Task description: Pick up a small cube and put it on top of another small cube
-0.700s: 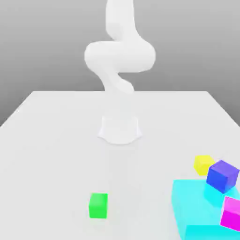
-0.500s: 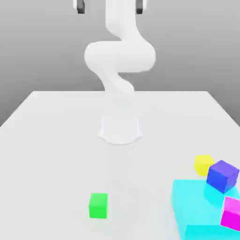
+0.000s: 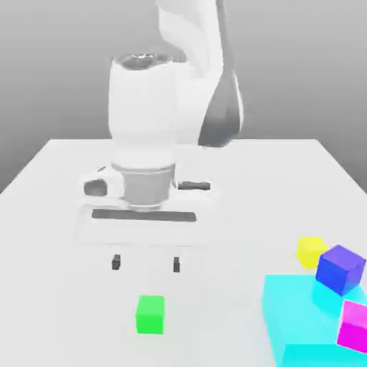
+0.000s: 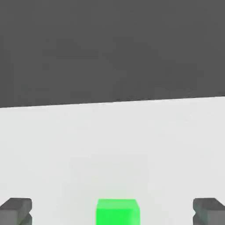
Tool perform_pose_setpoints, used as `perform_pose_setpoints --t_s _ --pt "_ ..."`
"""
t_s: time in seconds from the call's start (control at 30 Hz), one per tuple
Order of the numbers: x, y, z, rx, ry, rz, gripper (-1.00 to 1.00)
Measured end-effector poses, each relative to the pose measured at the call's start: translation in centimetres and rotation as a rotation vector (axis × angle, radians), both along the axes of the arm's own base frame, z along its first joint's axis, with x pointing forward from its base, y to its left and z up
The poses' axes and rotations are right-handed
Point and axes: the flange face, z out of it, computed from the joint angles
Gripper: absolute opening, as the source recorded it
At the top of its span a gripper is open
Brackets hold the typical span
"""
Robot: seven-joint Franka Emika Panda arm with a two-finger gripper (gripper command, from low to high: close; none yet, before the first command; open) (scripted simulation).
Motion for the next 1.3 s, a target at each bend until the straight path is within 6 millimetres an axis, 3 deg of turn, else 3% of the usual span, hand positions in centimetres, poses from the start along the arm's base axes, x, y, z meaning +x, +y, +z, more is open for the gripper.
perform_pose_setpoints --t_s 0.07,0.23,0.27,0.5,0.7,0.77,0.9,1.0,1.1,1.17,1.23,1.27,1.3 --pt "-1.1 -0.1 -3.1 0.005 0.041 0.0 0.0" --pt "-1.5 -0.1 -8.6 0.006 0.055 0.0 0.0" --pt "-1.6 -0.1 -9.4 0.006 0.055 0.0 -1.0" --pt "-1.6 -0.1 -9.5 0.007 0.055 0.0 -1.0" --pt "-1.4 0.2 -3.9 0.007 0.055 0.005 -1.0" --pt "-0.2 3.8 -1.9 0.013 0.054 0.071 -1.0" --pt "1.0 16.0 2.4 0.018 0.053 0.292 -1.0" --pt "-0.3 24.3 5.9 0.013 0.055 0.432 -1.0" --pt "-3.4 32.1 9.3 0.0 0.056 0.569 -1.0" --pt "-3.6 33.0 8.2 -0.007 0.056 0.577 -1.0" --pt "-3.7 33.1 5.6 -0.009 0.055 0.577 -1.0" --pt "-3.7 33.1 4.6 -0.008 0.056 0.576 1.0" --pt "-3.7 33.1 4.6 -0.008 0.056 0.575 1.0"
